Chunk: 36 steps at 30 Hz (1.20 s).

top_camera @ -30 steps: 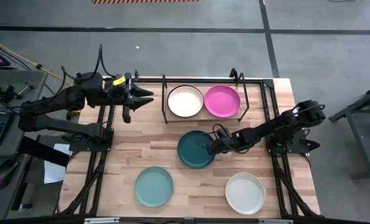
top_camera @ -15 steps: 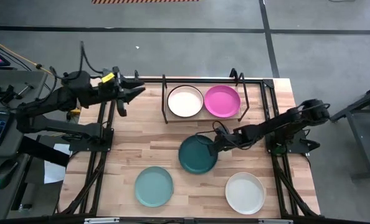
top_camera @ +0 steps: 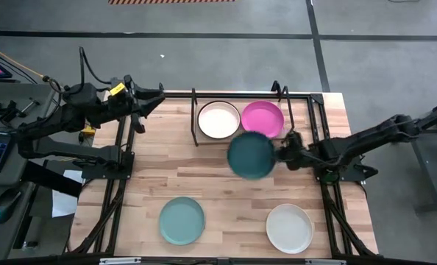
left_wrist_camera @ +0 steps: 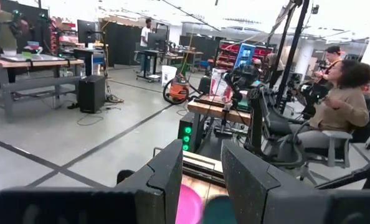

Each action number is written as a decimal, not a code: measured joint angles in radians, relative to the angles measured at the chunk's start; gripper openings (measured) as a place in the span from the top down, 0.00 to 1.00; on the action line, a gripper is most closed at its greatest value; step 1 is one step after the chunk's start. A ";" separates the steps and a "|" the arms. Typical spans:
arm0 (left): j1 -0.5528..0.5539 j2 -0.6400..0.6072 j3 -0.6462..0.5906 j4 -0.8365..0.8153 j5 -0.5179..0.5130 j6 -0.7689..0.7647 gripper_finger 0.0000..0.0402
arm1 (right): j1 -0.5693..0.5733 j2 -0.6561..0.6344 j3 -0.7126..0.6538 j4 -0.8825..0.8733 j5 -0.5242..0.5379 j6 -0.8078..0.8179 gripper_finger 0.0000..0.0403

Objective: Place and stack plates onto a shelf
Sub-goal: Stack the green plate on top of the pink plate on the shelf

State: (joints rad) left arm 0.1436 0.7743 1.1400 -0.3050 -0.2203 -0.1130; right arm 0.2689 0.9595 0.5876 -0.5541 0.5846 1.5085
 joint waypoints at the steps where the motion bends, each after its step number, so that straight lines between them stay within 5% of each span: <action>1: 0.000 0.002 0.000 0.004 0.000 -0.011 0.75 | 0.005 -0.024 -0.031 0.032 0.038 0.065 1.00; 10: 0.000 0.013 0.000 0.019 0.000 -0.030 0.75 | -0.061 -0.008 -0.163 0.141 0.345 0.532 1.00; 25: 0.000 0.013 0.000 0.018 0.000 -0.079 0.75 | -0.315 0.081 -0.163 0.218 0.249 0.569 1.00; 36: 0.000 0.013 0.000 0.012 0.000 -0.078 0.75 | -0.361 0.081 -0.163 0.230 0.215 0.580 1.00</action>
State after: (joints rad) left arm 0.1432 0.7872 1.1400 -0.2935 -0.2199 -0.1913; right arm -0.0921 1.0409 0.4248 -0.3237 0.7994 2.0890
